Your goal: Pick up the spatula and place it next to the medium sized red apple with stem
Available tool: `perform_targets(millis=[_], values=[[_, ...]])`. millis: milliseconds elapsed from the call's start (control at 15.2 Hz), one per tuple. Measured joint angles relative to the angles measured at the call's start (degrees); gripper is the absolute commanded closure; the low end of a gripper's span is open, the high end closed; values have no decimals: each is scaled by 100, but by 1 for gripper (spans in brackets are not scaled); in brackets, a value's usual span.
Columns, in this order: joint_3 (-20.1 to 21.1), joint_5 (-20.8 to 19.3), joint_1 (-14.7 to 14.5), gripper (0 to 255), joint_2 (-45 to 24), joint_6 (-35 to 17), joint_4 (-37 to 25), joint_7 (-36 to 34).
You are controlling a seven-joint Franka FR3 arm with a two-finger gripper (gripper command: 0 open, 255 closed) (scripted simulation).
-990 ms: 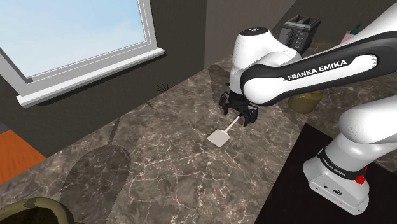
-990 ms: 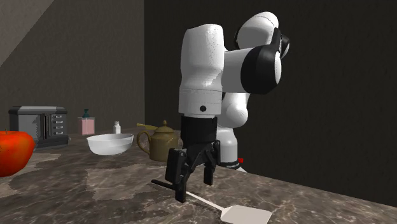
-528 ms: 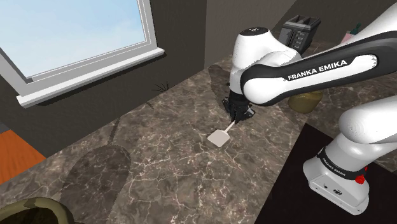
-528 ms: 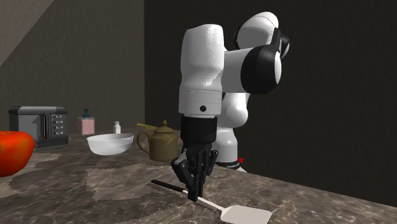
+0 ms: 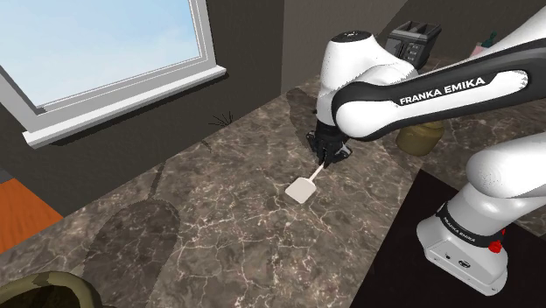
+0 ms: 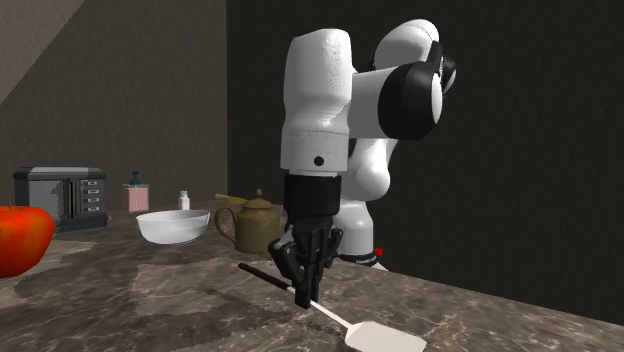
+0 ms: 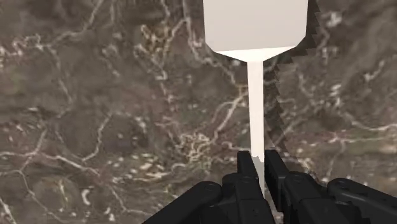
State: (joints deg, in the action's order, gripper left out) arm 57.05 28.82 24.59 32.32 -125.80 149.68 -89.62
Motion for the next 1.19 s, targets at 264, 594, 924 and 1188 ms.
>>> perform_targets(millis=[264, 594, 924, 1188], values=[[-248, -46, -97, 255, 212, 382, -157, 39], [-517, -119, -187, 255, 436, 840, -378, 58], [-746, -214, -227, 255, 593, 1258, -626, 71], [-926, -283, -265, 255, 717, 1594, -825, 76]])
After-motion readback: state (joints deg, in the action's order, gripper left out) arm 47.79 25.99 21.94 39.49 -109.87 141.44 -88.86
